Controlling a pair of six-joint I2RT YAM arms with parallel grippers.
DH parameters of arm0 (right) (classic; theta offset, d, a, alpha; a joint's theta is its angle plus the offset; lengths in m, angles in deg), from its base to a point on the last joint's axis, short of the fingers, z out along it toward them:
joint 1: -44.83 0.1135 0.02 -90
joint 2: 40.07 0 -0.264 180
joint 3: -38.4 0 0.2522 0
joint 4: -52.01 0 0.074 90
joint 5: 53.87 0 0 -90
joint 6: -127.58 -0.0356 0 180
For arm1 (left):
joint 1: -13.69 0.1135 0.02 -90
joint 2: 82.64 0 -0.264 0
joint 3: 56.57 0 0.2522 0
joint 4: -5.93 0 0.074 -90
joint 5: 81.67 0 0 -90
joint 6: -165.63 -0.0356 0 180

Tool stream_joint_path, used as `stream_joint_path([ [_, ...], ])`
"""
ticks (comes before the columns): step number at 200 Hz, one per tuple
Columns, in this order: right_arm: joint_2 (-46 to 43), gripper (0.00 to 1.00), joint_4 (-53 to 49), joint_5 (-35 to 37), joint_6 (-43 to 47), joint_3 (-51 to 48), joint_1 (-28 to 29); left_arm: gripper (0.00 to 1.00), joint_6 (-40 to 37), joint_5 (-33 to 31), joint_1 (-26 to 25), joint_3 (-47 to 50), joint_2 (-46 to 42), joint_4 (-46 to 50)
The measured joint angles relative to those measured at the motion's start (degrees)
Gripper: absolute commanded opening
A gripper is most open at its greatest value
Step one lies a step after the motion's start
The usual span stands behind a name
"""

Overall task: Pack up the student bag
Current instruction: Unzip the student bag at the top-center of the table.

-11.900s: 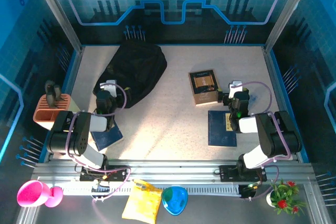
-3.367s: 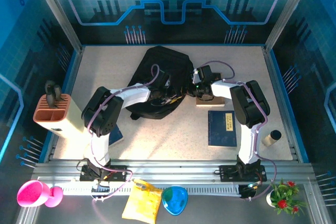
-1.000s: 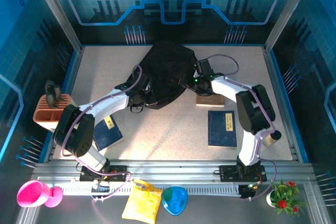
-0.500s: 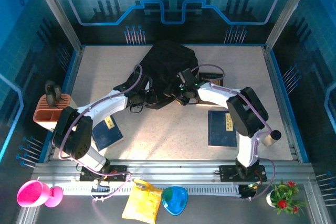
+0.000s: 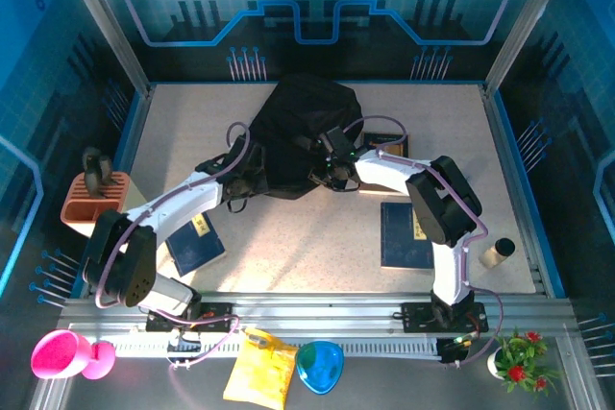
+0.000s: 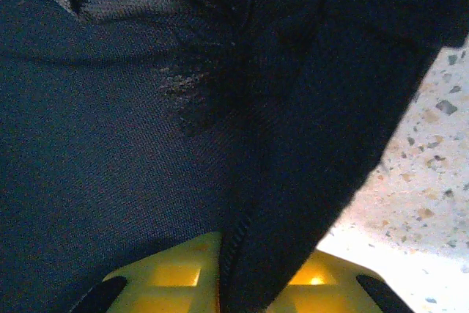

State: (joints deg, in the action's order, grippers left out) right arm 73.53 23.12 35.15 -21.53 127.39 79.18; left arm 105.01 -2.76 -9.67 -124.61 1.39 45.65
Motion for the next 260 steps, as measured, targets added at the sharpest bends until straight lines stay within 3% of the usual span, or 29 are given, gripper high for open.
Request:
stream_joint_path([
  [68, 0.11, 0.15, -0.85, 1.81, 7.74, 0.96, -1.64, 0.00, -2.01, -2.97, 0.81, 0.07, 1.68, 3.58],
  [114, 5.42, 0.16, -1.92, -3.17, 15.15, 8.17, -5.73, 0.00, -5.44, 6.01, -0.50, -0.02, 3.32, 3.02],
  [128, 5.73, 0.22, -1.95, -3.63, 16.57, 8.92, -7.10, 0.00, -5.68, 9.33, -2.14, -0.22, 3.43, 2.03],
  [151, 5.53, 0.41, -2.03, -4.00, 17.22, 9.38, -9.81, 0.00, -5.73, 14.51, -4.52, -2.45, 5.29, 0.17],
  [182, 0.02, 0.61, -3.32, -3.69, 16.37, 5.22, -13.16, 0.00, -5.33, 16.57, -6.75, -7.91, 10.32, -1.42],
  [219, -11.02, 0.71, -4.61, -2.89, 11.45, -3.23, -12.15, 0.00, -5.35, 16.02, -9.22, -13.11, 14.12, -1.73],
  [260, -10.75, 0.72, -4.55, -4.00, 6.03, -6.75, -6.60, 0.00, -5.31, 15.15, -10.58, -13.73, 14.82, -1.09],
])
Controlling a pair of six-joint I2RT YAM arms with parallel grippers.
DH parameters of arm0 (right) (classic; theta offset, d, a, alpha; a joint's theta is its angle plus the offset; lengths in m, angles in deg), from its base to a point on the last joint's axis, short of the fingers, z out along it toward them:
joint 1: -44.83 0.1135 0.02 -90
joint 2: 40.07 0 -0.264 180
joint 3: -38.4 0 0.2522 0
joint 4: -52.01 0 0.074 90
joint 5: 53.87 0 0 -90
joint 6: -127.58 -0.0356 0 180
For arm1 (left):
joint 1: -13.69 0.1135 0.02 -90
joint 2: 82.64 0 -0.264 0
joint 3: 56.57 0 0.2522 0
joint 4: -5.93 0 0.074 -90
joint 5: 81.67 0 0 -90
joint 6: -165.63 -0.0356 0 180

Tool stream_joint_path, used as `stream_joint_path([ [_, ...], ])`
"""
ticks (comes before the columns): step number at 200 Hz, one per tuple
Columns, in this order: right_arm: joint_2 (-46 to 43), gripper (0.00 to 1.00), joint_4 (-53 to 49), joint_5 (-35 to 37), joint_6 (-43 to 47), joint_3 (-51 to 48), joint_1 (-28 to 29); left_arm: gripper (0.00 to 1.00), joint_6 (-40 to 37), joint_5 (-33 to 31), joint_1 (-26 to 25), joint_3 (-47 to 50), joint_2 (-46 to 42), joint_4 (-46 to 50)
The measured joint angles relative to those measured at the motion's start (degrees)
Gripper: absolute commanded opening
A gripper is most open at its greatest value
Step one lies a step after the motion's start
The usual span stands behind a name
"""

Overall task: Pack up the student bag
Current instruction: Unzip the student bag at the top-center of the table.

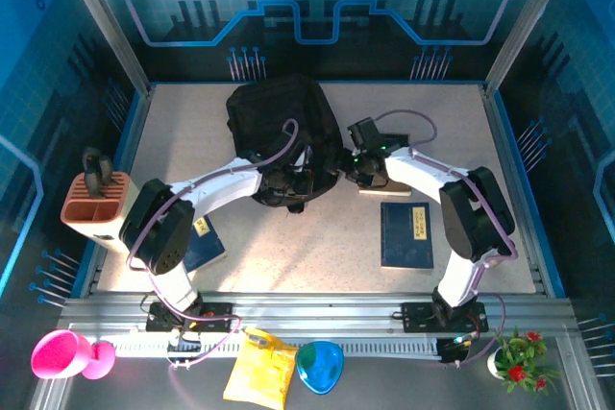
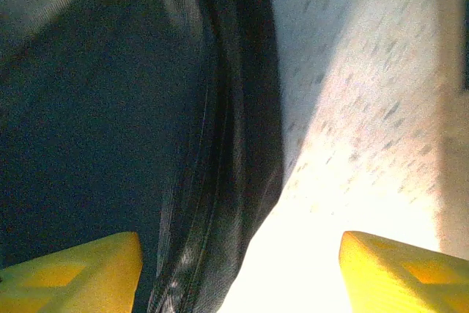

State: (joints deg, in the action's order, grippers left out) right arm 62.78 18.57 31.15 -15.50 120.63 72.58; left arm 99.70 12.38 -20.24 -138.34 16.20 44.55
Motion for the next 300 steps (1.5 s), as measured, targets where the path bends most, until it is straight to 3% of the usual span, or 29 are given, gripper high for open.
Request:
stream_joint_path([
  [26, 2.67, 0.64, 0.22, 0.00, -2.21, 0.26, 2.60, 0.00, 0.42, -0.94, 0.00, 0.07, 0.00, 0.44],
  [72, 4.87, 0.32, 0.09, 1.49, -3.78, 1.20, 2.86, 0.00, 3.23, -5.77, 0.00, 3.89, -3.96, 2.03],
  [99, 4.87, 0.25, 0.15, 3.28, -3.93, 1.51, 2.86, 0.00, 5.51, -9.38, 0.00, 6.14, -7.32, 3.72],
  [175, 4.87, 0.21, -0.28, 6.97, -3.69, 1.75, 3.02, 0.00, 10.99, -16.37, 0.00, 9.35, -12.31, 7.85],
  [300, 5.95, 0.18, -1.46, 10.23, -3.08, 4.57, 3.48, 0.00, 11.56, -13.60, 6.05, 12.33, -13.20, 6.91],
])
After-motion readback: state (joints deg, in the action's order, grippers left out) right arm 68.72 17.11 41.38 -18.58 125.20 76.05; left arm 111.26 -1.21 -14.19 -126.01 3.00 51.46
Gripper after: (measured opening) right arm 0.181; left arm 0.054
